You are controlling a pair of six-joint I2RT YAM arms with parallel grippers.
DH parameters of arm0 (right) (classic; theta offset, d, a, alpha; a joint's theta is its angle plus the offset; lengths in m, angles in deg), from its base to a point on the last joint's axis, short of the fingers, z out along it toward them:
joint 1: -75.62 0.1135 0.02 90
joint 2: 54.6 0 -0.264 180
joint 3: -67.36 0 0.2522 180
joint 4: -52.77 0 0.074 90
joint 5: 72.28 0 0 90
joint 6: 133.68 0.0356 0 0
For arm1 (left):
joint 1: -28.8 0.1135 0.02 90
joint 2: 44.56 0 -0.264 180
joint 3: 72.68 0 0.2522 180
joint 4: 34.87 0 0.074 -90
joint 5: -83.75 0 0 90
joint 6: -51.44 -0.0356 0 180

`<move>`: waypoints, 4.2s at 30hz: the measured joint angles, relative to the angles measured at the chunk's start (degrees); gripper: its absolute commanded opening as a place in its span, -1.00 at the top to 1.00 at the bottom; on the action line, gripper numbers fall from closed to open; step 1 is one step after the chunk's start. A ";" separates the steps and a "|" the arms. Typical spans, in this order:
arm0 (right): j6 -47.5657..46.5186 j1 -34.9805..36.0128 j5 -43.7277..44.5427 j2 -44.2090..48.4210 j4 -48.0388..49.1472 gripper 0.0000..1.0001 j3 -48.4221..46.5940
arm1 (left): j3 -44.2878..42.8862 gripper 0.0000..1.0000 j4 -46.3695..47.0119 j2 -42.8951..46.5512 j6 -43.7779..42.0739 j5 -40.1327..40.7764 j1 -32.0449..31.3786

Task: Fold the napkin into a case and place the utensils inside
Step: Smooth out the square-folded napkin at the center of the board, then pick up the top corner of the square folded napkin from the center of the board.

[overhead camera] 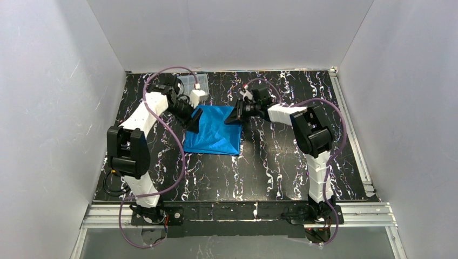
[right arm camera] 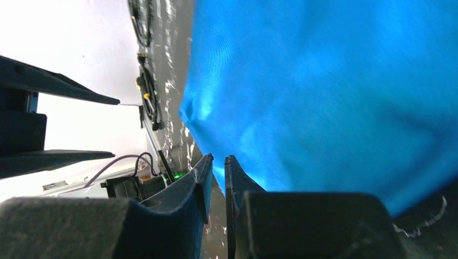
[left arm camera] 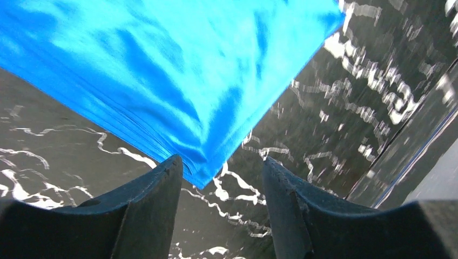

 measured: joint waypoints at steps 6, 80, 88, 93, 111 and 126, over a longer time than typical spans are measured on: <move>-2.10 0.57 0.17 0.00 -2.10 0.62 -5.99 | -7.74 0.04 5.77 -1.86 13.75 -3.76 5.11; 9.20 5.90 0.26 -5.90 16.92 0.97 5.62 | -14.38 0.20 28.74 -24.55 30.86 3.02 4.83; 9.20 5.90 0.22 -5.90 16.92 0.97 5.62 | -15.04 0.24 28.74 -24.13 30.47 3.82 4.72; 9.20 5.90 0.20 -5.90 16.92 0.97 5.62 | -16.33 0.28 28.17 -24.57 30.45 3.80 4.70; 9.66 5.90 0.17 -5.92 17.29 0.97 5.70 | -22.60 0.81 22.64 -29.59 29.77 4.33 3.13; 10.69 5.90 -0.02 -6.12 18.53 0.97 5.97 | -13.11 1.00 30.25 -23.12 29.86 6.91 2.21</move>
